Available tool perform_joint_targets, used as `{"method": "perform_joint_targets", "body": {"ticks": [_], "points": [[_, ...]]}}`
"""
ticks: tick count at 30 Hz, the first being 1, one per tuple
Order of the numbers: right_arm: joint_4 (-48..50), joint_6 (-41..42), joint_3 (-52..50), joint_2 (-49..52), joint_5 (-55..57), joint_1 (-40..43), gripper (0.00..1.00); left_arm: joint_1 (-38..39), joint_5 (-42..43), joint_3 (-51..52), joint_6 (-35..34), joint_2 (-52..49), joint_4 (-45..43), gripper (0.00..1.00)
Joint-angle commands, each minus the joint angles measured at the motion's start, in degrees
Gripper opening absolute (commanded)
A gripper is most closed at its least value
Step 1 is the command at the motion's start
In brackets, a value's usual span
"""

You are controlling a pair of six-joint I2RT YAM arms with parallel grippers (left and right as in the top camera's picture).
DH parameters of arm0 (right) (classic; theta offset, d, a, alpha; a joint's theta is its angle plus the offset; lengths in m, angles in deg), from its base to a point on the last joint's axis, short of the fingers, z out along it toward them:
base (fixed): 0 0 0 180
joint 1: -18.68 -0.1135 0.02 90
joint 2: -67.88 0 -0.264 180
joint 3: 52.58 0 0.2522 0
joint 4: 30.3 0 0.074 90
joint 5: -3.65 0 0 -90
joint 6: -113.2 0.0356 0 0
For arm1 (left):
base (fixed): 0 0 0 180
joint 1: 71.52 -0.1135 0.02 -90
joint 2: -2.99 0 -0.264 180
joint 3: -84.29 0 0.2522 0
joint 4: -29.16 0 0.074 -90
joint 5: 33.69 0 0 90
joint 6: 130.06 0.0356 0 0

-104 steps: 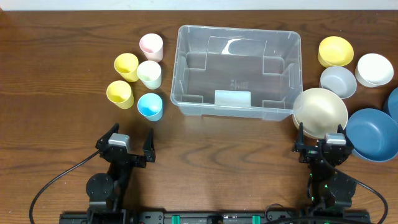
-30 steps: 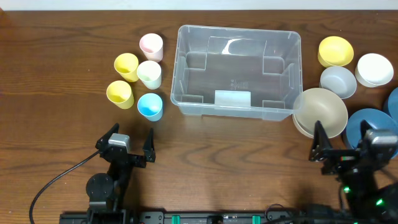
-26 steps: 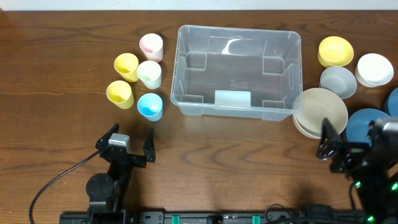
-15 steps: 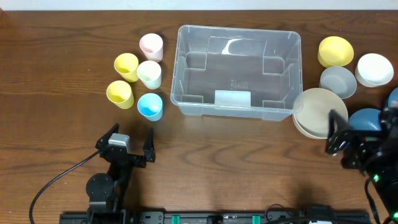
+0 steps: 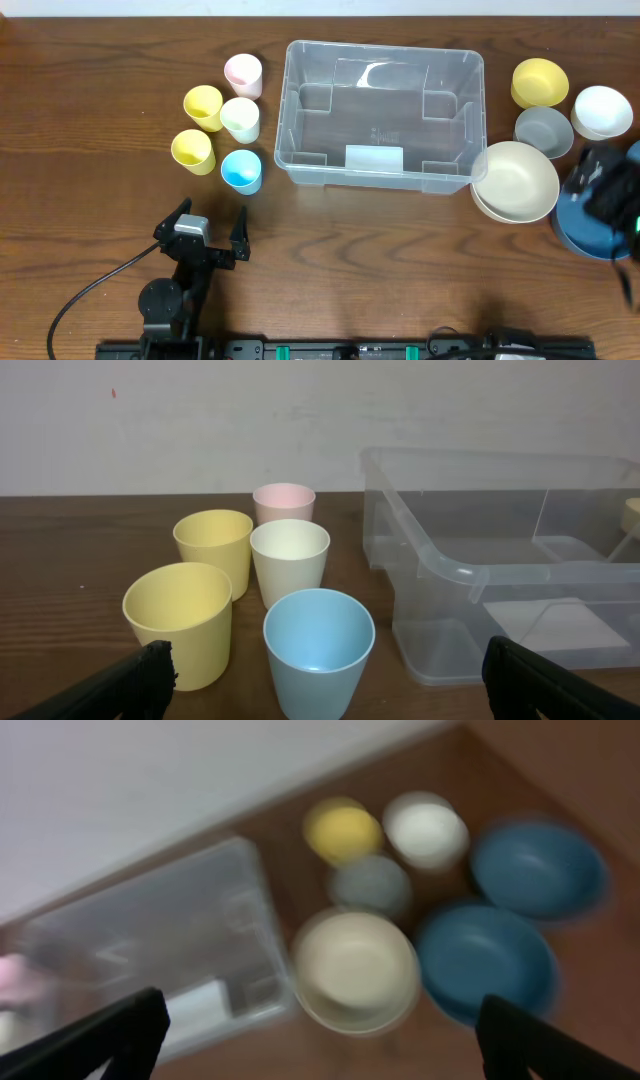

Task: Pack container
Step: 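Move the right gripper right to the dark blue bowl rim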

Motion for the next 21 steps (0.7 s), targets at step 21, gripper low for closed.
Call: {"method": "perform_joint_targets", "body": {"ticks": [21], "points": [[-5.75, 4.31, -11.58, 22.47, -18.97, 47.28, 0.99, -0.28, -0.07, 1.49, 0.35, 0.39, 1.18, 0.98]]}}
